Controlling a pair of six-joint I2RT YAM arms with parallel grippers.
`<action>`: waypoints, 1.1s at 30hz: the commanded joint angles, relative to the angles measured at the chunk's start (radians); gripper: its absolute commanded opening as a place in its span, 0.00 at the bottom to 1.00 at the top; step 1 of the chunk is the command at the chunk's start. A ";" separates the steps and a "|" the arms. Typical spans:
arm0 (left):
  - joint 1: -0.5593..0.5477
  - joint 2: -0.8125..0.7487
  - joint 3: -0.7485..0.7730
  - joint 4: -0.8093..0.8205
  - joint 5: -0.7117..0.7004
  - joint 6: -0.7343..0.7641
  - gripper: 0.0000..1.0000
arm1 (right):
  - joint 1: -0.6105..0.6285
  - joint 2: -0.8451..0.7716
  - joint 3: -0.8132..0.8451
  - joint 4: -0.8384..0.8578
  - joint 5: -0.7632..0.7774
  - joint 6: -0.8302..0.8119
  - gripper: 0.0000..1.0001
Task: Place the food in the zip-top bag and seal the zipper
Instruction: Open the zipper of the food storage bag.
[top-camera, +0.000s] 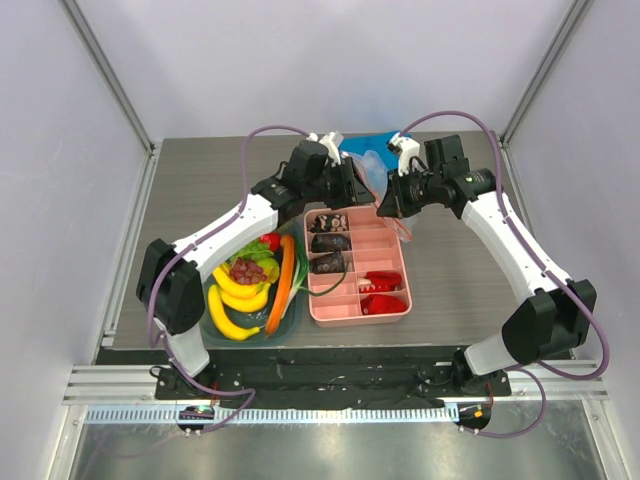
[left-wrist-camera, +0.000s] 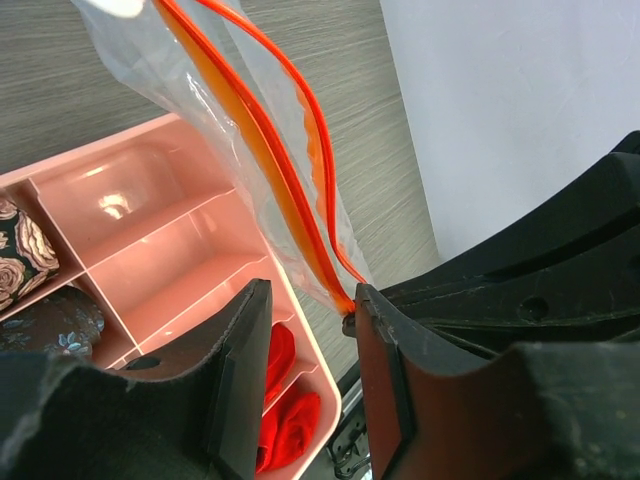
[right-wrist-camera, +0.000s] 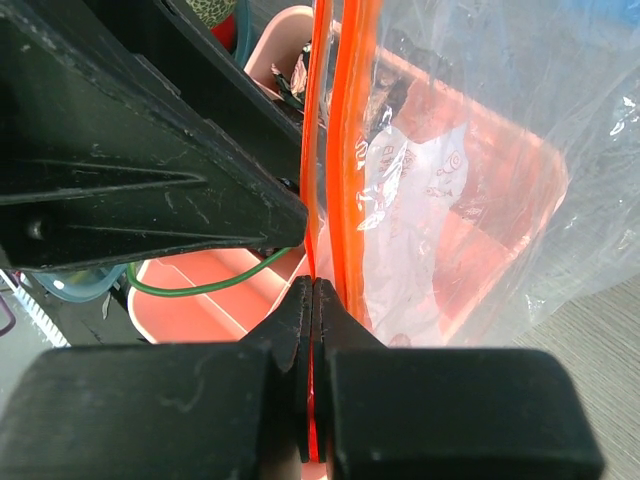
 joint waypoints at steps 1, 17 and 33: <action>0.005 0.001 0.002 0.022 -0.017 0.002 0.41 | 0.007 -0.051 0.005 0.037 -0.024 0.006 0.01; 0.005 0.022 0.013 0.011 -0.018 -0.005 0.38 | 0.021 -0.062 -0.018 0.022 -0.050 -0.032 0.01; 0.007 0.054 0.044 -0.006 -0.005 -0.015 0.22 | 0.047 -0.073 -0.032 0.057 -0.053 -0.026 0.04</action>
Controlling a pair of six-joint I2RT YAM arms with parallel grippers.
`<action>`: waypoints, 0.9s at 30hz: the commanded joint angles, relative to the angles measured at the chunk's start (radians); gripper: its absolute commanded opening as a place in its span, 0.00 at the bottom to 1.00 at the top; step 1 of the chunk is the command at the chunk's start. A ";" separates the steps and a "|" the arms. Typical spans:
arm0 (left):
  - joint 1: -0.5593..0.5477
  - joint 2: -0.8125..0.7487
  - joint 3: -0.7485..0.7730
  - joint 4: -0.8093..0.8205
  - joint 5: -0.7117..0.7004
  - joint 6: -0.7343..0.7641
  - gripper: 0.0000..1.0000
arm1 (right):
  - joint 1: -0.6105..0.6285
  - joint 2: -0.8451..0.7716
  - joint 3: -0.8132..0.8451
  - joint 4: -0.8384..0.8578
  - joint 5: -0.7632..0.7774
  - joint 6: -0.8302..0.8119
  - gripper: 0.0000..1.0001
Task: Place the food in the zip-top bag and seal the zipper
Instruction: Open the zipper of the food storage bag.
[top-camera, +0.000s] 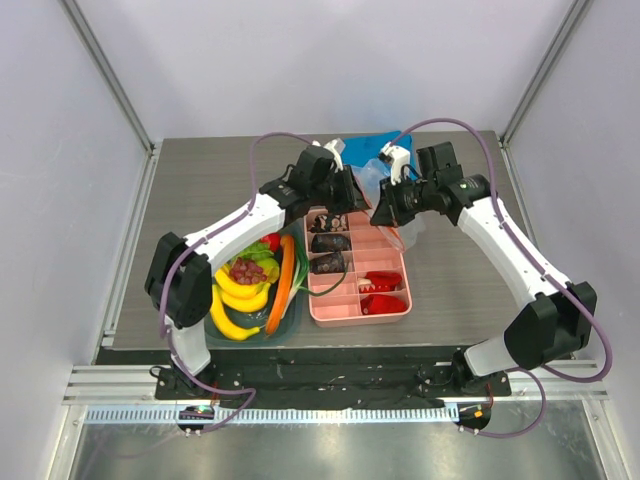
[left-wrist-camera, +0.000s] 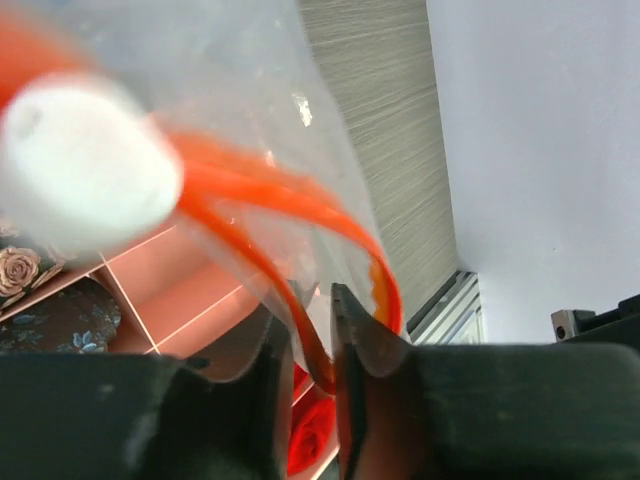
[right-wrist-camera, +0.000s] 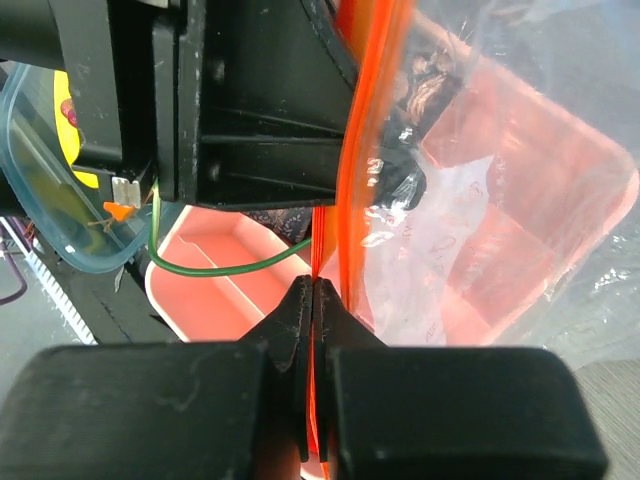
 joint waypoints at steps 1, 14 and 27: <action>0.005 -0.007 0.041 0.014 0.021 0.017 0.13 | 0.006 -0.049 0.022 0.038 -0.006 -0.005 0.09; -0.005 -0.044 0.032 0.029 0.093 0.040 0.00 | 0.004 -0.082 0.143 -0.048 0.191 -0.119 0.65; -0.008 -0.040 0.060 0.014 0.109 0.048 0.00 | 0.007 -0.151 0.079 0.001 0.159 -0.172 0.62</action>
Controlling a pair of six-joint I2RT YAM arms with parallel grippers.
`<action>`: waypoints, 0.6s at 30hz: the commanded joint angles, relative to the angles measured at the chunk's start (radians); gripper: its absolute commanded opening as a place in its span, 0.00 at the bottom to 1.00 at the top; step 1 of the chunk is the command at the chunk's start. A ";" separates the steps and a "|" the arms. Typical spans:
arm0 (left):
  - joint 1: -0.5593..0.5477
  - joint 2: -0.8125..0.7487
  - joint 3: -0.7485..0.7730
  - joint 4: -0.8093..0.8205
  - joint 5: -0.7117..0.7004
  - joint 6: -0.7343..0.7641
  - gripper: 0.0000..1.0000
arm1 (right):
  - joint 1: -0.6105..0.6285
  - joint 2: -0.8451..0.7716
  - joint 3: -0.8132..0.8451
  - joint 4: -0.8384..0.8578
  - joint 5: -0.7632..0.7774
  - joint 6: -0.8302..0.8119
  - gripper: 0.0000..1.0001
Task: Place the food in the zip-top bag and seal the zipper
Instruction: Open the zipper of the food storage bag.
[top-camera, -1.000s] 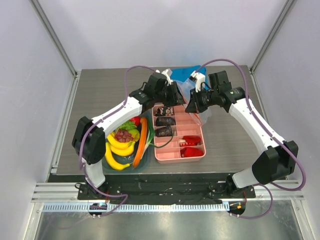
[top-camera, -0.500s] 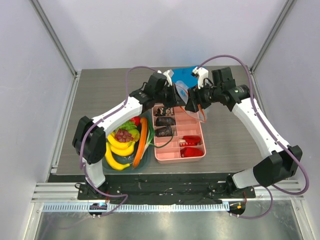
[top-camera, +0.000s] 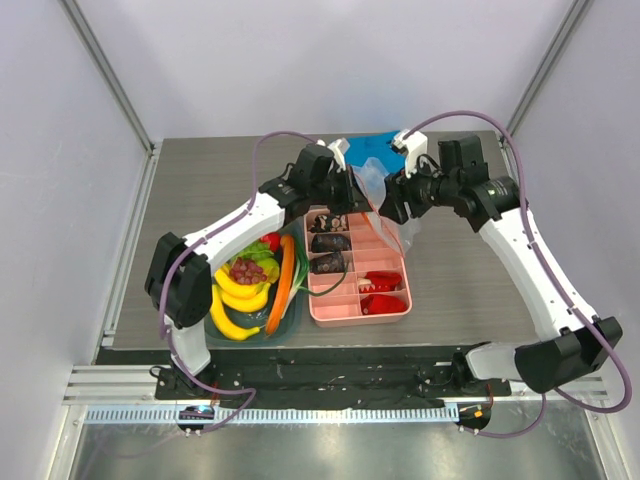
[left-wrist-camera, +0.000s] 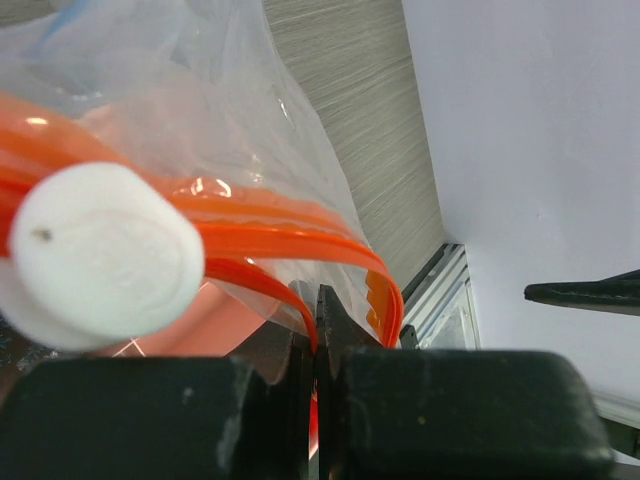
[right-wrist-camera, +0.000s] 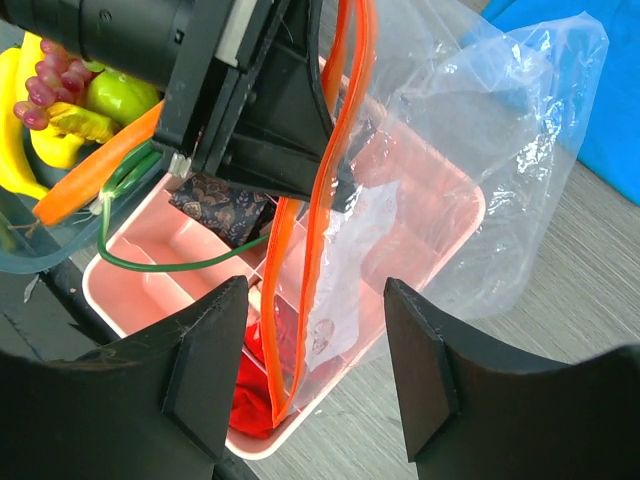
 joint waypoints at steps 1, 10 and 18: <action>-0.006 -0.043 0.050 0.016 0.025 0.020 0.00 | 0.006 -0.029 -0.020 0.075 0.042 -0.011 0.62; -0.009 -0.048 0.046 0.010 0.019 0.038 0.00 | 0.013 0.048 0.033 0.067 -0.032 -0.077 0.85; -0.009 -0.043 0.045 0.013 0.032 0.041 0.00 | 0.076 0.088 0.030 0.084 0.122 -0.105 0.79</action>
